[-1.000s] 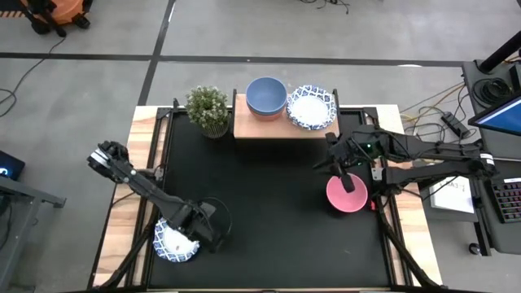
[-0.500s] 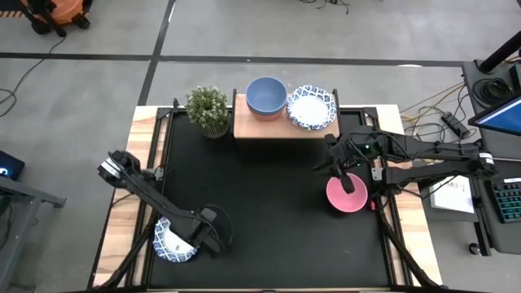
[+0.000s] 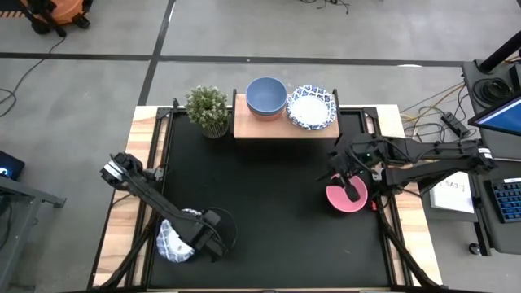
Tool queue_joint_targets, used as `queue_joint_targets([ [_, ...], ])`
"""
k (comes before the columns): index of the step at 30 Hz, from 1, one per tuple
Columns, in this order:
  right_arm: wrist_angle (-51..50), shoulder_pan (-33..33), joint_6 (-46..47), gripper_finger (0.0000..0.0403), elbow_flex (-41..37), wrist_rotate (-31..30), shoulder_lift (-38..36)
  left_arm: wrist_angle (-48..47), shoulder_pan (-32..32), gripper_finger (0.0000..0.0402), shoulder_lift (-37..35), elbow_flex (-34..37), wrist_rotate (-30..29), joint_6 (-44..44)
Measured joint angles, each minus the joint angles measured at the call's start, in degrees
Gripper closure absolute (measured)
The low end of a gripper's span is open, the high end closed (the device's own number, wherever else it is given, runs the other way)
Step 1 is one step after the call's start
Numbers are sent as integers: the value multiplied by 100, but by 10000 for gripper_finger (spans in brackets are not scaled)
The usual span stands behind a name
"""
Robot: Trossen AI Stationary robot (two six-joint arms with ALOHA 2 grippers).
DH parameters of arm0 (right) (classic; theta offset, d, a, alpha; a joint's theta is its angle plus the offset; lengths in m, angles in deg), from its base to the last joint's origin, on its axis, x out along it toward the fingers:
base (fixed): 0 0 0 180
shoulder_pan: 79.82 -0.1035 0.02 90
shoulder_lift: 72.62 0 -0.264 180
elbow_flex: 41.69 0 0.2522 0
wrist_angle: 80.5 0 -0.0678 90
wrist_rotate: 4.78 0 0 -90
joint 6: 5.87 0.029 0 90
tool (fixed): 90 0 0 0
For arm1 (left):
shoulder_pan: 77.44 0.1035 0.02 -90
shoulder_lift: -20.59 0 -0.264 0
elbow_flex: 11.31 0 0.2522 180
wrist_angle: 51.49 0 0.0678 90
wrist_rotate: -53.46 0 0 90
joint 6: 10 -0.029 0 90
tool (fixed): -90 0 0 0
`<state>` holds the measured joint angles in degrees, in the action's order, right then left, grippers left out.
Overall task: Place and stack bowls onto a shelf
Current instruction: Stack the white patterned bowl on top of the white patterned bowl on the shelf
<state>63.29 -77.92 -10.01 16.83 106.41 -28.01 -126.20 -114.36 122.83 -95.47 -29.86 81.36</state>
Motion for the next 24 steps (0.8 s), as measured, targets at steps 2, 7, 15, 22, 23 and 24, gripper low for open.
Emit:
queue_joint_targets([
  [2, -29, -112, -18, 335, -2, -2, -26, -406, 4, 390, 0, -313, -9, -395],
  [7, -19, -329, -158, 335, -17, -2, -88, -981, 11, 398, -4, -1310, -168, -2131],
  [15, 95, -578, -297, 335, -218, -2, -471, -1017, 319, 401, -7, -2943, -2903, -5133],
  [22, 215, -604, -251, 335, -548, 0, -959, -377, 1052, 401, -15, -3802, -4131, -8225],
  [23, 219, -604, -251, 335, -562, 0, -1032, -233, 1176, 401, -15, -3856, -4131, -8639],
  [24, 217, -604, -251, 335, -570, 0, -1100, -86, 1296, 401, -15, -3890, -4133, -9011],
])
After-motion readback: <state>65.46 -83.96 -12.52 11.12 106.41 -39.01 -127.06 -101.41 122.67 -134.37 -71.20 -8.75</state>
